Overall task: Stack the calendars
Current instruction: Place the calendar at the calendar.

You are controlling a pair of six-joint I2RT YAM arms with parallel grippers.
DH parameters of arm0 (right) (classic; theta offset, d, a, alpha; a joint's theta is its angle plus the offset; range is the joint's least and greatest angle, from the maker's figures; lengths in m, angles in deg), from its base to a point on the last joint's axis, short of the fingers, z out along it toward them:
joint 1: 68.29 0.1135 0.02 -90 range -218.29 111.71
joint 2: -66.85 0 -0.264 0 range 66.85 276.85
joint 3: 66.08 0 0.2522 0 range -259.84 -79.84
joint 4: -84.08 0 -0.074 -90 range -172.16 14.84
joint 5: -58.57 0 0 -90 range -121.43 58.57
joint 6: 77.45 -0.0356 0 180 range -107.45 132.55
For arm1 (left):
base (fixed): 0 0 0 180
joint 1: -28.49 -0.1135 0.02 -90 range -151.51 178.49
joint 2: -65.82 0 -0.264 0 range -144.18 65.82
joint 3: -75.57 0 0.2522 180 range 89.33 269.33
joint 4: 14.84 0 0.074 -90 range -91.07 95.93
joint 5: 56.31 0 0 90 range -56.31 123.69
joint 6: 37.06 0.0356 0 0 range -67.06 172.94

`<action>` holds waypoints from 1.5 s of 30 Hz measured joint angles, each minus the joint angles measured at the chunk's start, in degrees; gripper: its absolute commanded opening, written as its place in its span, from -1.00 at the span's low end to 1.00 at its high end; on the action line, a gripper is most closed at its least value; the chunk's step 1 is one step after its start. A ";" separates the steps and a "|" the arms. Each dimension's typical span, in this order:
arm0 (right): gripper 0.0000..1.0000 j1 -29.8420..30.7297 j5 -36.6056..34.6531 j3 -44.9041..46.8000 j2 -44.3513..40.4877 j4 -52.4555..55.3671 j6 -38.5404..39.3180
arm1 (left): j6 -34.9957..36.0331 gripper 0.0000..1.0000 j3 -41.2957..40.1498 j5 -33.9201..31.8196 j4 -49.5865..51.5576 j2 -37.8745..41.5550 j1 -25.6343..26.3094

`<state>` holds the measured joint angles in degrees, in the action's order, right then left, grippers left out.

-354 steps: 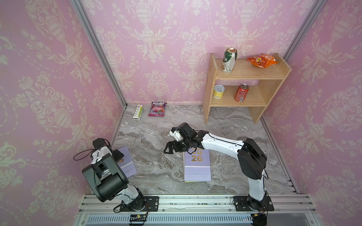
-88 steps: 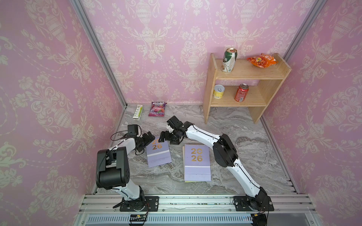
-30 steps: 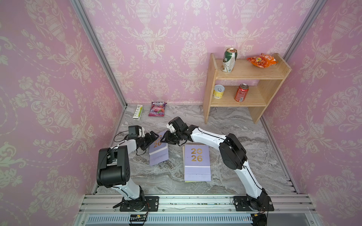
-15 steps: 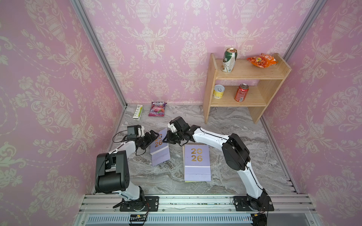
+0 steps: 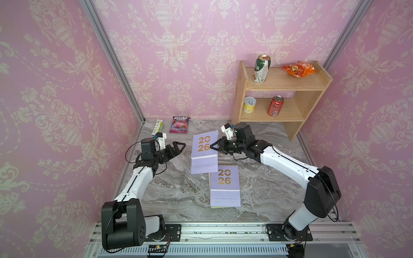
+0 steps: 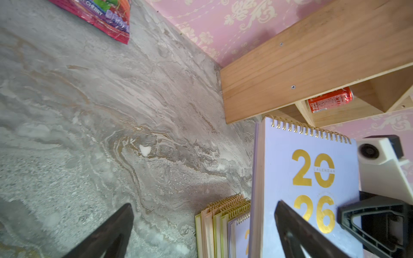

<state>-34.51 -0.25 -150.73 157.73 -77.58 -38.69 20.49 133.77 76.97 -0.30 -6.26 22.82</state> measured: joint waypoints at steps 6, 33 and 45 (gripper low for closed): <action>-1.00 -1.97 5.44 15.47 -8.46 -2.80 0.00 | 0.00 0.98 1.07 0.37 -0.81 2.47 5.03; -1.00 -3.43 8.98 34.82 -23.26 -7.10 0.83 | 0.00 0.98 1.88 -0.55 -1.44 4.37 12.48; -1.00 -6.27 9.46 35.93 -21.31 -6.19 3.91 | 0.00 0.98 1.86 -0.59 -1.42 6.23 12.57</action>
<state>-40.78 9.22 -114.80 136.41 -83.77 -34.78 20.49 135.63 76.38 -1.72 -0.03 35.38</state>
